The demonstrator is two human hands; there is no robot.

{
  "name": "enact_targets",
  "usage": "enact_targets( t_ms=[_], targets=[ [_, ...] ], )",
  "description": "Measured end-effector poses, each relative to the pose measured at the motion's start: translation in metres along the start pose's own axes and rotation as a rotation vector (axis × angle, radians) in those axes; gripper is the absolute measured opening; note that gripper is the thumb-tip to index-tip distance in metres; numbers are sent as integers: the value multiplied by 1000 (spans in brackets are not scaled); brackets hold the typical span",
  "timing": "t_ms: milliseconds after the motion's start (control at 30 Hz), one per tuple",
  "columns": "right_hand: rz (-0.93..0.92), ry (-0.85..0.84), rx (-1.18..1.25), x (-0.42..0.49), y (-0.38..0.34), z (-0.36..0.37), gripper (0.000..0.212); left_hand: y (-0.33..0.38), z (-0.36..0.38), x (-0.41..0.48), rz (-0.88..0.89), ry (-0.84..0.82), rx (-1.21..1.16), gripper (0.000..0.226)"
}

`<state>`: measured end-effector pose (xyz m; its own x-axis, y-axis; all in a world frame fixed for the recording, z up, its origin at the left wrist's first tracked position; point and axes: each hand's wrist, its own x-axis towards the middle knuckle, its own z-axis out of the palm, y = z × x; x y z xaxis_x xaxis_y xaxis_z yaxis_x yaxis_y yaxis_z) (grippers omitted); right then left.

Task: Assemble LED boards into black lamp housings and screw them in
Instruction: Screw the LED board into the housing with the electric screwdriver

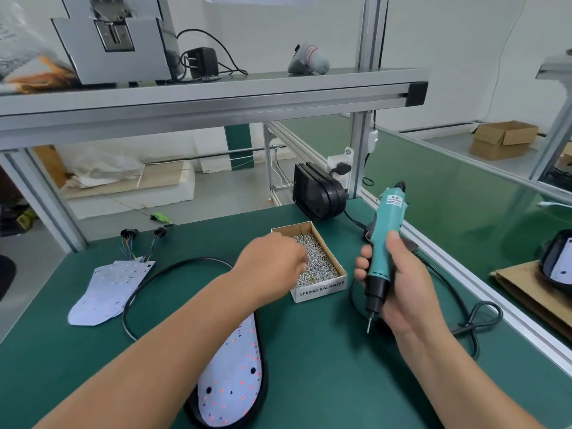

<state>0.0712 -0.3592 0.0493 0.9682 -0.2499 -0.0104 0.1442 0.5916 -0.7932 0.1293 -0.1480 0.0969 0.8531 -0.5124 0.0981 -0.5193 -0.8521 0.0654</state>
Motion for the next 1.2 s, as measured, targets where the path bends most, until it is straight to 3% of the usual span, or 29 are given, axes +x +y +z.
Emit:
enact_targets(
  t_ms=[233,300,467,867,1200],
  targets=[
    [-40,-28,-21,-2,-6,0,41,8,17,35,-7,-187,190,23],
    [-35,-29,-32,-1,-6,-1,37,12,17,39,-11,-204,204,12],
    [-31,-10,-44,1,-6,-2,30,21,23,42,-6,-224,187,16],
    [-34,-9,-75,1,-5,-3,25,11,28,39,-92,-131,-156,18],
    [-28,-22,-90,1,-2,-2,27,3,31,37,-70,-140,-211,26]
  ],
)
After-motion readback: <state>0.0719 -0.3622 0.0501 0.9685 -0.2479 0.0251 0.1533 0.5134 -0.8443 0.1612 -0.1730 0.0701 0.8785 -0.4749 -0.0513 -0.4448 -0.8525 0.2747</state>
